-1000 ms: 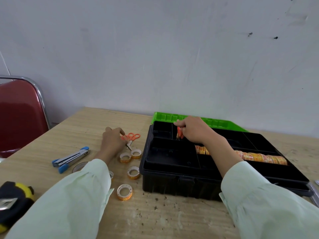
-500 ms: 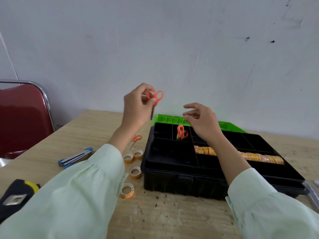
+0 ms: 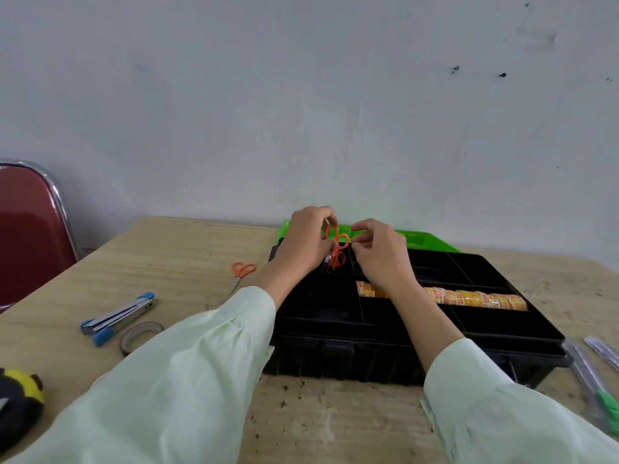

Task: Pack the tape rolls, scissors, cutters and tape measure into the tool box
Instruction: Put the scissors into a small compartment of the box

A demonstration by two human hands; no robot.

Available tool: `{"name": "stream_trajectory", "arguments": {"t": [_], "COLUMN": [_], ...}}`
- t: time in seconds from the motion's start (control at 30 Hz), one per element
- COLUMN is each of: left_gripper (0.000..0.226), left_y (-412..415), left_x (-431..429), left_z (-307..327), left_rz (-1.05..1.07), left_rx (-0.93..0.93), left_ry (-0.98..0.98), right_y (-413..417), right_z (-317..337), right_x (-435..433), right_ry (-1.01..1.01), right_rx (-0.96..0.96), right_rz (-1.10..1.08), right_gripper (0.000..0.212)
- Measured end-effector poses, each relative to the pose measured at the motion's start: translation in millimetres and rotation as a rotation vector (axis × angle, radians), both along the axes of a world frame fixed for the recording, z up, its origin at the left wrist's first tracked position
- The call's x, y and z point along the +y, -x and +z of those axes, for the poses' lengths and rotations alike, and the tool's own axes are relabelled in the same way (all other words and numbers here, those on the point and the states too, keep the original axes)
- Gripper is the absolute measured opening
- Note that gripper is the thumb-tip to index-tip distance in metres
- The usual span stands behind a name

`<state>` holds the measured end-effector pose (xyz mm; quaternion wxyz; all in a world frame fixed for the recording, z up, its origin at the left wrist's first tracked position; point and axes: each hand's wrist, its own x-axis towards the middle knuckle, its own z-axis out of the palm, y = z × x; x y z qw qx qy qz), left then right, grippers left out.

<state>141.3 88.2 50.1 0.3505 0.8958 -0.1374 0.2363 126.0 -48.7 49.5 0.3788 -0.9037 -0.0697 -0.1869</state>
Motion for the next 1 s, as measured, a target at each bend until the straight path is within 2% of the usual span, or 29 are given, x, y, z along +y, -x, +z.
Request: {"name": "stream_trajectory", "arguments": {"t": [0.1, 0.27, 0.4, 0.67, 0.87, 0.93, 1.0], "left_gripper": [0.018, 0.018, 0.023, 0.019, 0.033, 0.041, 0.036], "left_y": [-1, -4, -4, -6, -8, -6, -2], "left_x": [-1, -4, -7, -1, 5, 8, 19], "left_z": [1, 0, -3, -3, -5, -5, -3], "left_rz": [0.019, 0.060, 0.085, 0.067, 0.054, 0.052, 0.072], "left_rx": [0.037, 0.054, 0.045, 0.070, 0.109, 0.129, 0.130], "left_ry": [-0.082, -0.111, -0.232, -0.284, -0.237, -0.140, -0.019], "right_y": [-2, -2, 0, -1, -6, -5, -3], "right_z": [-2, -3, -3, -4, -3, -1, 1], "right_x": [4, 6, 5, 7, 10, 9, 12], "right_ry": [0.077, 0.146, 0.223, 0.356, 0.411, 0.374, 0.324], "right_rx": [-0.005, 0.030, 0.049, 0.054, 0.110, 0.104, 0.087], "right_rz": [0.005, 0.003, 0.008, 0.010, 0.015, 0.004, 0.012], "right_gripper": [0.029, 0.032, 0.033, 0.033, 0.032, 0.035, 0.038]}}
